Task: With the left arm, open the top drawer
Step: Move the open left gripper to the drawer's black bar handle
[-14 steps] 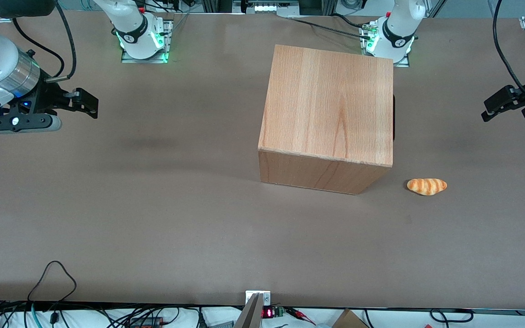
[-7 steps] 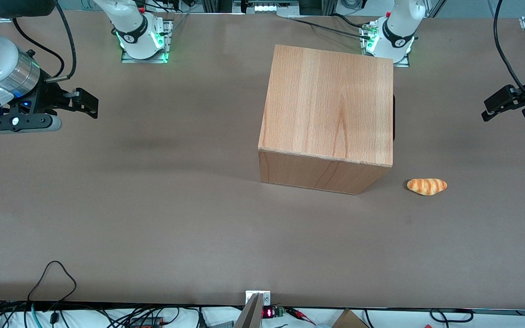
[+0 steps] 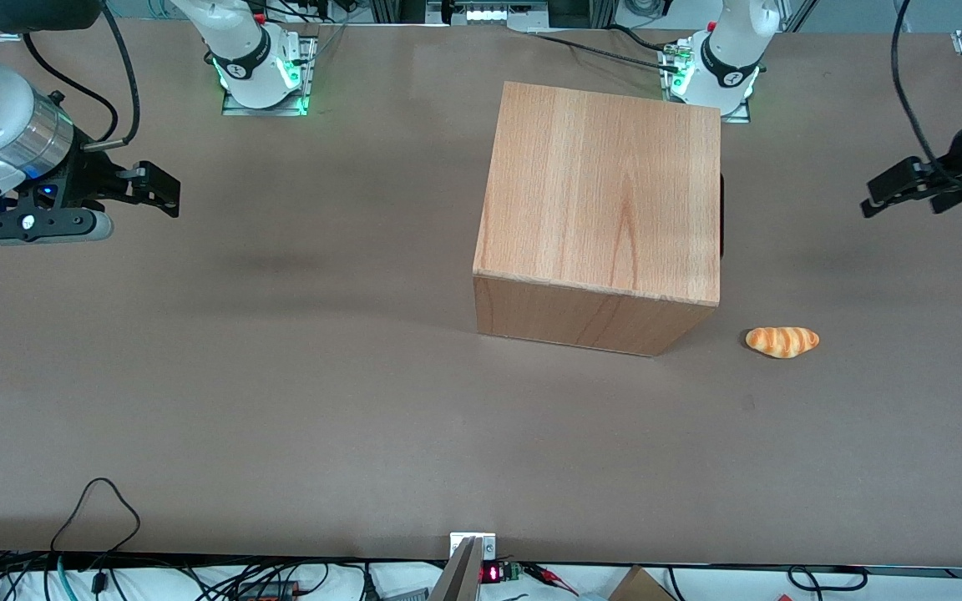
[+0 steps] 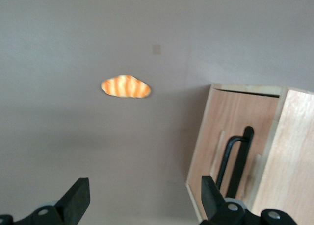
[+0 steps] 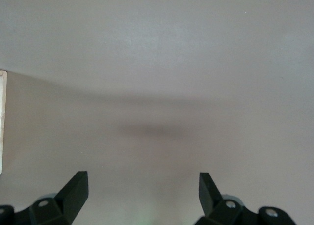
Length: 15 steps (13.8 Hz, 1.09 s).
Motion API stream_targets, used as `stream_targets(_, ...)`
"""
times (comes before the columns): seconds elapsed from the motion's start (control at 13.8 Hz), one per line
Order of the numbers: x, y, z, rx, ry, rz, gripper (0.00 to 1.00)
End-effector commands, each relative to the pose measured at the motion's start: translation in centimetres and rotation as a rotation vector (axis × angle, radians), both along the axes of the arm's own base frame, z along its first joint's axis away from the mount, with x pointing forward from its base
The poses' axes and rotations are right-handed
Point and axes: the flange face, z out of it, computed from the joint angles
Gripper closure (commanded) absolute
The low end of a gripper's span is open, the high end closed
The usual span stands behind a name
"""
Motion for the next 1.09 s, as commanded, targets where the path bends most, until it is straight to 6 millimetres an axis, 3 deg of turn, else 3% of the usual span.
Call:
stream_targets(0.0,-0.4,-0.3,-2.6,-0.059,0.049,-0.014,0.00)
stream_targets(0.29,-0.4,-1.7,-6.5,-0.112,0.074,-0.065,0.00)
stream_targets(0.51,-0.6,-4.7,-11.1,-0.152,0.058,-0.077,0.00)
stream_targets(0.65,-0.7,-5.6,-13.2,-0.159,0.068,-0.082,0.00)
stream_targets(1.02,-0.4,-7.2,-15.4,-0.164,0.092,-0.102,0.00)
